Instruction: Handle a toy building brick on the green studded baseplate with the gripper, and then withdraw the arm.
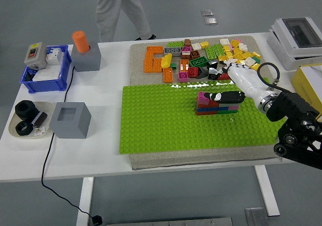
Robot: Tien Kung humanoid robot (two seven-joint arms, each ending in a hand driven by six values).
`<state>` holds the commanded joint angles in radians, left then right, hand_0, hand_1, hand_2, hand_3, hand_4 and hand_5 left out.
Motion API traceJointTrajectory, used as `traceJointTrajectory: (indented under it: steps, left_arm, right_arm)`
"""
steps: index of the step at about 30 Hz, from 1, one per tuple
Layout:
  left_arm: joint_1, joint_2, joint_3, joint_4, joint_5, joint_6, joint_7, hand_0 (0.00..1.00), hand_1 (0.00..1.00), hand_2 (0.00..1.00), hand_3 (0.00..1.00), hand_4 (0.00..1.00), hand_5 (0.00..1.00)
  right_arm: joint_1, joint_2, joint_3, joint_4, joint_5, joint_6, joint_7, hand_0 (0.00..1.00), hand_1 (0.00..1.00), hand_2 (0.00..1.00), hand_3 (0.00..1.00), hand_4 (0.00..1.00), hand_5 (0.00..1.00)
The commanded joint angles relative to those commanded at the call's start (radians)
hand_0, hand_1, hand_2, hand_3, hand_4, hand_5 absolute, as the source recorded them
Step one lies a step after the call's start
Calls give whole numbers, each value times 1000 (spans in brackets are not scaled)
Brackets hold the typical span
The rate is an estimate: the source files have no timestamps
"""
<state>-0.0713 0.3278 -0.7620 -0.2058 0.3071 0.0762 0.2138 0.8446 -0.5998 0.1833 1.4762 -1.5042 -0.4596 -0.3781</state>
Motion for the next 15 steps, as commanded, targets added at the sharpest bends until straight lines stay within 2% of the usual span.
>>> traceJointTrajectory:
  steps: [4,5,15]
  left_arm:
    - [0,0,1,0,-2,1,0,811,809,783,721,867,558]
    - [0,0,0,-1,-2,1,1,811,810,783,721,869,559]
    - [0,-2,1,-1,-2,1,1,812,810,783,722,869,558]
  right_arm:
    - [1,-1,-7,19,0,-2,1,998,998,998,643,735,485]
    - [0,-1,-10,25,-1,-3,1,998,998,998,648,674,425]
    - [-5,9,-36,53,9,-9,9,998,998,998,647,650,410]
